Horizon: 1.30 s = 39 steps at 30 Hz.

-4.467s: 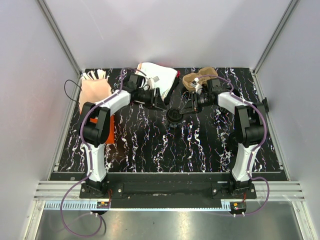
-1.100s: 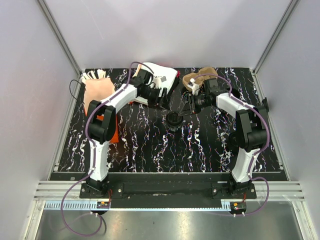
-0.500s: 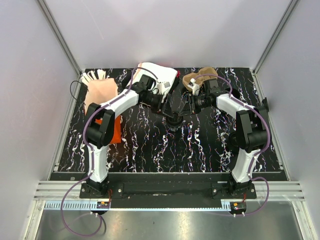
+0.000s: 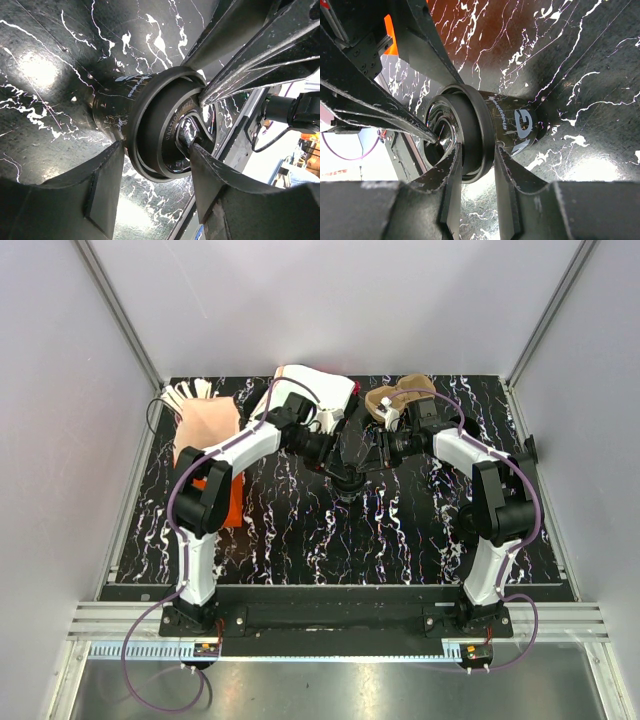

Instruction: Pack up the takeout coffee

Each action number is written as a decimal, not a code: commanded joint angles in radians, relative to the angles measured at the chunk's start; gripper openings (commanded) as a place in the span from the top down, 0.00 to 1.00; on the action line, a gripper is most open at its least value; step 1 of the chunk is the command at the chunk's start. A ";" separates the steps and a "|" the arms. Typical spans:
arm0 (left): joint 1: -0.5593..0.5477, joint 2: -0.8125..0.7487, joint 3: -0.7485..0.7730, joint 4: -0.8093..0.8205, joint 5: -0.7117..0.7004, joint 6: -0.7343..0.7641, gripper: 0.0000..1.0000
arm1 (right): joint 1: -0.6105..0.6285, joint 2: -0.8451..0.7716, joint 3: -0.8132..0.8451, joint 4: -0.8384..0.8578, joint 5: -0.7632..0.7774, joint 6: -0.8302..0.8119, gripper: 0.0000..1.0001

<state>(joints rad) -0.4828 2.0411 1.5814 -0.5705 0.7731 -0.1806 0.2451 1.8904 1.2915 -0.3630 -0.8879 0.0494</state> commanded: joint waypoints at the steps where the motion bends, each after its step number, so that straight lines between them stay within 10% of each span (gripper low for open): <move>1: -0.002 0.011 0.026 -0.011 -0.061 0.027 0.46 | 0.019 0.016 -0.037 -0.024 0.144 -0.068 0.85; 30: -0.019 0.099 0.126 -0.103 -0.103 0.052 0.46 | -0.096 0.073 0.089 -0.005 -0.298 0.089 0.41; 39: -0.023 0.103 0.131 -0.109 -0.098 0.052 0.46 | -0.122 0.133 0.068 0.065 -0.263 0.173 0.54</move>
<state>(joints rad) -0.4988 2.1036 1.6958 -0.6590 0.7555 -0.1654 0.1333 1.9873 1.3426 -0.3523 -1.1454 0.1745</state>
